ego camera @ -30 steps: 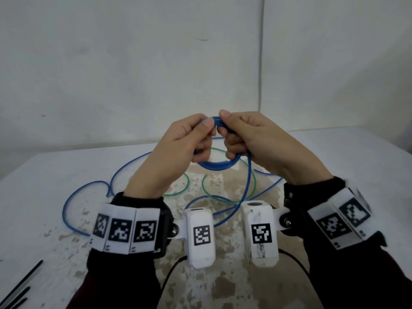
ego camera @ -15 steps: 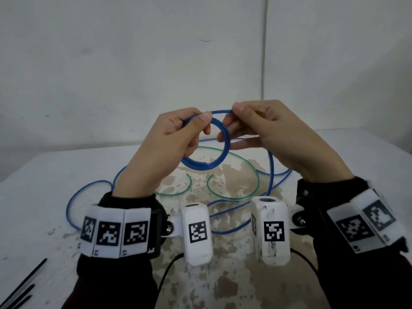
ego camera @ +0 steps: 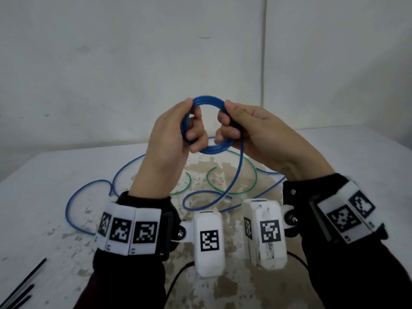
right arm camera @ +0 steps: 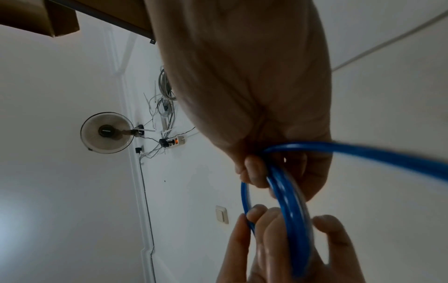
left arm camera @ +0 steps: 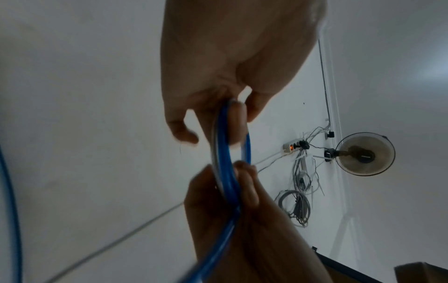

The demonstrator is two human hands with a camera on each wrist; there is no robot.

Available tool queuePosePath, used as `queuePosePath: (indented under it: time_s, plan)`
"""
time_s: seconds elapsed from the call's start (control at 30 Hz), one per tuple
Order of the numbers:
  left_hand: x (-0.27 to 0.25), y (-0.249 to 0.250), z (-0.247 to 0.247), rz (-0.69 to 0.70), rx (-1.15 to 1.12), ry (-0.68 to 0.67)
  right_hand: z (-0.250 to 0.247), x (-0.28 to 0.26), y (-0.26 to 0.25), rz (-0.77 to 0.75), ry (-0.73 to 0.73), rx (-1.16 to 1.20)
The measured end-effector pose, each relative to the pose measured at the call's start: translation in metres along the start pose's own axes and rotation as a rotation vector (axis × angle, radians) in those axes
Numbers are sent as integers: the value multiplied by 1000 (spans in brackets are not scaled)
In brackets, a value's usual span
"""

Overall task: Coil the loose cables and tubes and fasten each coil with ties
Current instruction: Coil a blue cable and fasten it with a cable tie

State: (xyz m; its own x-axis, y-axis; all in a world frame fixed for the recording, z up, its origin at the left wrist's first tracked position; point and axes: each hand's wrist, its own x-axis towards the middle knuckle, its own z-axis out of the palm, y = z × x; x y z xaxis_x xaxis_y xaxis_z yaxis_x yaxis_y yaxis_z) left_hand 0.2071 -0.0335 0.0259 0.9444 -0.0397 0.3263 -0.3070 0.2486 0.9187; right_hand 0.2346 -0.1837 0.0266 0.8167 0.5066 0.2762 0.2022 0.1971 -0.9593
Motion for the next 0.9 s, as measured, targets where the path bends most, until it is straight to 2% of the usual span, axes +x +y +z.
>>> queuePosePath:
  time_s: [0.13,0.23,0.4,0.53,0.67,0.8,0.9]
  plan:
    - [-3,2,-10,-106,226,-184,-3,-3,0,21,-14,-192]
    - [-7,4,-11,-76,270,-237,0,-4,-3,24,-8,-217]
    - [-3,2,-5,135,160,-62,5,-2,-4,-2,62,27]
    - [-2,2,-2,188,43,18,5,-5,-6,-13,13,90]
    - [-3,1,5,90,-68,-69,6,-2,-6,-28,60,123]
    - [-2,1,-3,-71,100,-214,0,-5,-6,16,38,-73]
    - [-5,1,-8,-121,205,-254,2,-8,-6,52,-15,-214]
